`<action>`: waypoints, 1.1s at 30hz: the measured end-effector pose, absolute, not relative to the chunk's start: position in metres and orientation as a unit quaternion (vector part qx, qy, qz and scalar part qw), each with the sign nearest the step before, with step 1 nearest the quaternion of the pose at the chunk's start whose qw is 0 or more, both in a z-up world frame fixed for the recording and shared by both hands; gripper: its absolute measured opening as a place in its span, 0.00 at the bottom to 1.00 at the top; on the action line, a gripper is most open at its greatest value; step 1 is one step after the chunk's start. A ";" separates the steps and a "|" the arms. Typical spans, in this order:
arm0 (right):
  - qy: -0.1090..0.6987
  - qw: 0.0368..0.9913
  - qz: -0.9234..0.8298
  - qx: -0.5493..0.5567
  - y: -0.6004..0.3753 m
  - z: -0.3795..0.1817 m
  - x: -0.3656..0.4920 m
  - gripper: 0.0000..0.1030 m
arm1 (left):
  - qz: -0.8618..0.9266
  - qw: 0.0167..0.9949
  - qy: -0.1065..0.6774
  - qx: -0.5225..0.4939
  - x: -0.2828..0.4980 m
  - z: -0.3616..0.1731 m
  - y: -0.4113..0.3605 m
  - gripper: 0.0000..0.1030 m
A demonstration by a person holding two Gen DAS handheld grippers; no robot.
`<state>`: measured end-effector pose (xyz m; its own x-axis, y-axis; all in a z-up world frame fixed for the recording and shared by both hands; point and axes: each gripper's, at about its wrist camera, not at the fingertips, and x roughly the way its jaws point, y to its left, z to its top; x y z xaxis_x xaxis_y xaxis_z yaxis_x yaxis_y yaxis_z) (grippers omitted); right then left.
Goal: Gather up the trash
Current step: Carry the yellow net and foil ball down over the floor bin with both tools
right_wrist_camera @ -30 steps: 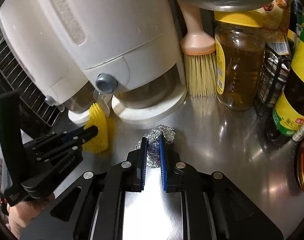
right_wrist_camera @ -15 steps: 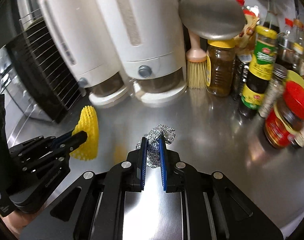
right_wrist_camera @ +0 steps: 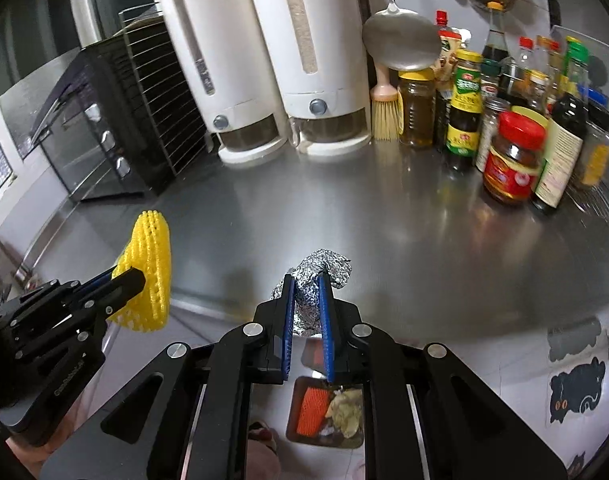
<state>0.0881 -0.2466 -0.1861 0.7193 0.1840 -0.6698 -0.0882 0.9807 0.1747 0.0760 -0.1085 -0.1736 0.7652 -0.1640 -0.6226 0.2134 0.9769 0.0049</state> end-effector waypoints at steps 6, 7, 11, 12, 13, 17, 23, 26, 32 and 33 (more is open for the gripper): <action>0.363 0.928 0.066 0.051 -0.242 -0.210 0.037 0.13 | -0.114 0.934 0.339 0.021 0.024 -0.210 -0.107 0.09; 0.365 0.927 0.066 0.051 -0.242 -0.216 0.031 0.13 | -0.115 0.932 0.342 0.019 0.021 -0.215 -0.107 0.09; 0.377 0.922 0.064 0.053 -0.244 -0.246 0.012 0.13 | -0.122 0.926 0.357 0.014 -0.001 -0.253 -0.107 0.09; 0.381 0.921 0.063 0.053 -0.245 -0.256 0.008 0.13 | -0.124 0.925 0.359 0.015 -0.005 -0.261 -0.108 0.09; 0.385 0.919 0.062 0.054 -0.245 -0.266 0.006 0.13 | -0.125 0.923 0.362 0.017 -0.008 -0.270 -0.109 0.09; 0.407 0.910 0.061 0.055 -0.246 -0.304 0.004 0.13 | -0.128 0.916 0.380 0.024 -0.015 -0.305 -0.115 0.09; 0.449 0.889 0.053 0.066 -0.247 -0.367 0.015 0.13 | -0.142 0.894 0.424 0.022 -0.004 -0.366 -0.125 0.09; 0.462 0.883 0.045 0.065 -0.247 -0.391 0.021 0.13 | -0.146 0.882 0.448 0.023 0.007 -0.397 -0.128 0.09; 0.502 0.860 0.038 0.082 -0.253 -0.451 0.044 0.13 | -0.147 0.857 0.494 0.015 0.033 -0.456 -0.129 0.09; 0.505 0.858 0.037 0.084 -0.253 -0.458 0.047 0.13 | -0.147 0.851 0.504 0.013 0.039 -0.467 -0.130 0.09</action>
<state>0.0473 -0.2534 -0.4577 0.4863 0.1494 -0.8609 0.0214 0.9829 0.1827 0.0390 -0.1300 -0.4672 0.4492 -0.2381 -0.8611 0.2638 0.9562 -0.1268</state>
